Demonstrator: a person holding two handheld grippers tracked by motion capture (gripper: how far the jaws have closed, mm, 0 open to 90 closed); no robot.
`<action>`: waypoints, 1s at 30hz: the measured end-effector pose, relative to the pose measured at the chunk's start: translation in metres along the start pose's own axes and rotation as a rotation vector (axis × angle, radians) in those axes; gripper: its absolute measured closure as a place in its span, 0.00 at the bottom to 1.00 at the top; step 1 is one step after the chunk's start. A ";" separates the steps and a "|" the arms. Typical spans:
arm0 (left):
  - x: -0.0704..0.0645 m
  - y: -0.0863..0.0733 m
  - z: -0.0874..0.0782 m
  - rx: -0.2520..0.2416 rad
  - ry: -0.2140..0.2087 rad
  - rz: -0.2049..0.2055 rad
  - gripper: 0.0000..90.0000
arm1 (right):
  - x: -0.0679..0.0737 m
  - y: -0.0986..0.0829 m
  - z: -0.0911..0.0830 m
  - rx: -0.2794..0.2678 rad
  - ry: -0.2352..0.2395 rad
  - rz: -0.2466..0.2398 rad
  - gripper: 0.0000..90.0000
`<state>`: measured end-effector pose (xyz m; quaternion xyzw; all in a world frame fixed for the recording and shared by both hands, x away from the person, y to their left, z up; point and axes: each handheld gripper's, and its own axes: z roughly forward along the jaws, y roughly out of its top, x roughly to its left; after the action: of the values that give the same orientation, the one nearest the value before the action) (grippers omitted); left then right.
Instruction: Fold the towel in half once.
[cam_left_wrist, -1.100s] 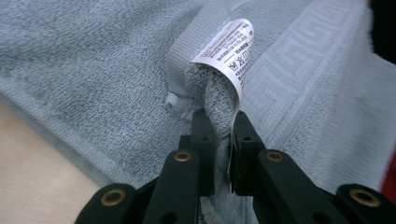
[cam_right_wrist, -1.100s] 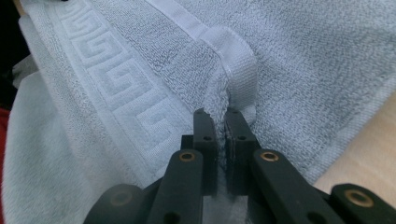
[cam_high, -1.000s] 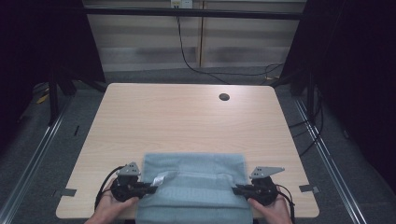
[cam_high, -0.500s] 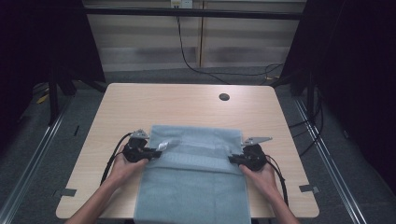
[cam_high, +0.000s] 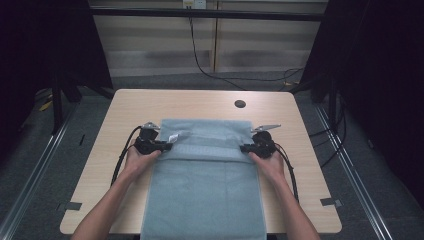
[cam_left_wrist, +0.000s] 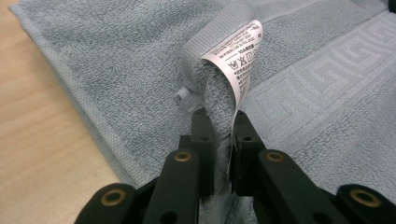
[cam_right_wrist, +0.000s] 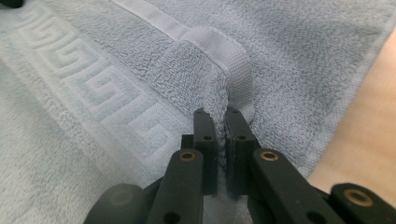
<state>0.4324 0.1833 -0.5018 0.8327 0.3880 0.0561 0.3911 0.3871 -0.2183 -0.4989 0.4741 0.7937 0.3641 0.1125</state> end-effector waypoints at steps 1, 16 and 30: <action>0.002 0.001 0.002 -0.009 0.002 -0.012 0.92 | -0.002 0.004 0.003 0.003 -0.011 -0.001 0.95; 0.017 0.013 0.017 -0.087 0.055 -0.089 0.92 | -0.007 0.033 0.028 0.001 -0.150 0.019 0.95; -0.010 0.043 -0.069 -0.295 -0.020 0.002 0.92 | 0.005 0.068 -0.063 -0.298 -0.022 -0.023 0.95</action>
<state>0.4235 0.2016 -0.4222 0.7671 0.3710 0.1046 0.5128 0.3970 -0.2247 -0.4070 0.4469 0.7351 0.4712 0.1945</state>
